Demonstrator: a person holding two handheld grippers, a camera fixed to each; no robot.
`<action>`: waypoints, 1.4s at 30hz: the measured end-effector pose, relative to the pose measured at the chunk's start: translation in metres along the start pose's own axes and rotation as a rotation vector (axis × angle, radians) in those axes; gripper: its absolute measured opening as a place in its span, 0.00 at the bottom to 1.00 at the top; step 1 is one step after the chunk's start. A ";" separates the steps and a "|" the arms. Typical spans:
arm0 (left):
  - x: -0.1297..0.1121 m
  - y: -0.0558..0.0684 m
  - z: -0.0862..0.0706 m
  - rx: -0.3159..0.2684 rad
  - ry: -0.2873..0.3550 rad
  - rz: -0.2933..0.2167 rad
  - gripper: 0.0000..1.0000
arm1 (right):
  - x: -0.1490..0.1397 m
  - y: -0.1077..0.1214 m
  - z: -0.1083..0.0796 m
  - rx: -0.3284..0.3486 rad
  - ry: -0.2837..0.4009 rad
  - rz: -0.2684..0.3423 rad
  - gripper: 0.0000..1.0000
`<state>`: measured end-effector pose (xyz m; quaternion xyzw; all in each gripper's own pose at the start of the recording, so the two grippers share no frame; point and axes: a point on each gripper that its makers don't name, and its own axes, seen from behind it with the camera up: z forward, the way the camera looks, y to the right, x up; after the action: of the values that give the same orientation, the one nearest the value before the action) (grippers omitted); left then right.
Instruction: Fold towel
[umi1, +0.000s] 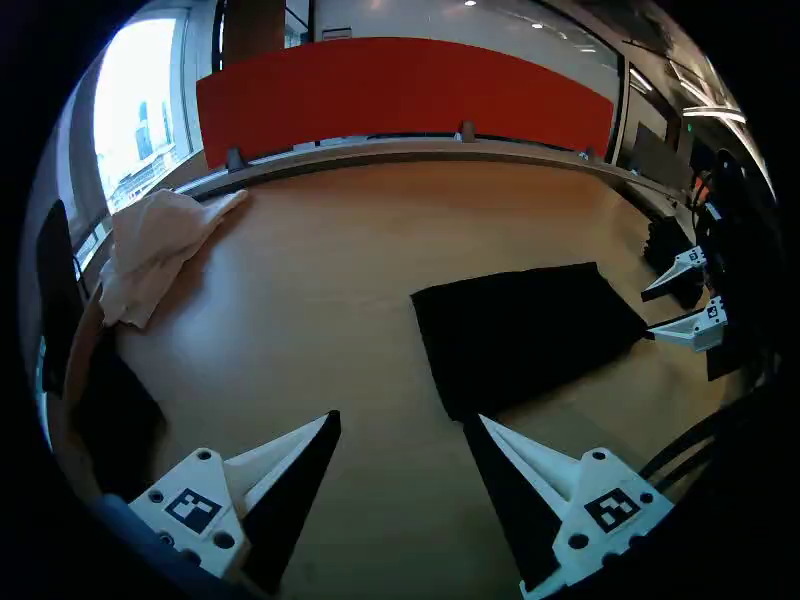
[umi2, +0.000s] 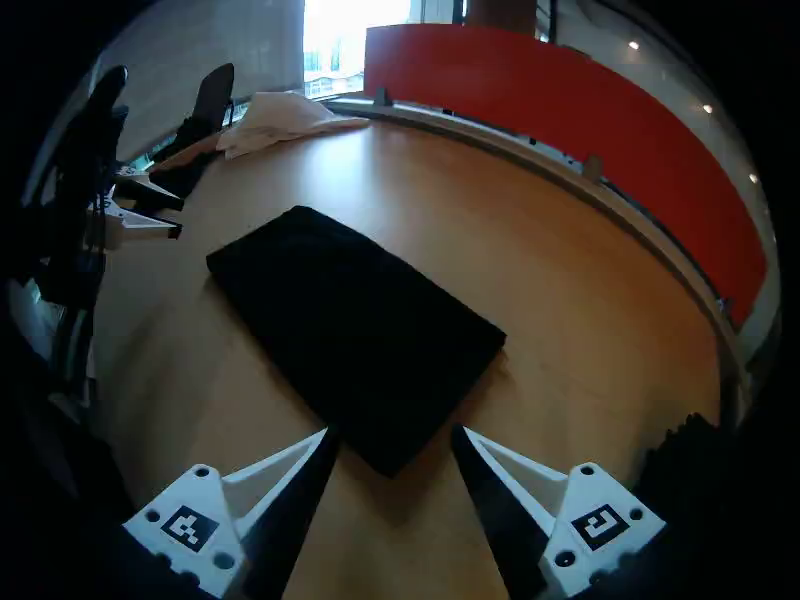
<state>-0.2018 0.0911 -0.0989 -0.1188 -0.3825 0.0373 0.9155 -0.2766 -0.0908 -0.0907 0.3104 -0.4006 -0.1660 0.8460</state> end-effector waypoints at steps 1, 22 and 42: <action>-0.002 -0.001 -0.001 0.003 0.001 -0.003 0.91 | -0.001 0.000 0.000 0.003 -0.003 -0.002 0.85; -0.026 -0.015 -0.018 0.050 0.016 -0.052 0.91 | -0.026 -0.004 0.000 0.061 -0.081 -0.014 0.54; -0.029 -0.022 -0.027 0.063 0.025 -0.060 0.91 | -0.025 -0.005 0.001 0.091 -0.079 -0.025 0.17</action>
<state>-0.2037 0.0602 -0.1316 -0.0789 -0.3728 0.0205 0.9243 -0.2931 -0.0813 -0.1081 0.3469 -0.4370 -0.1704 0.8122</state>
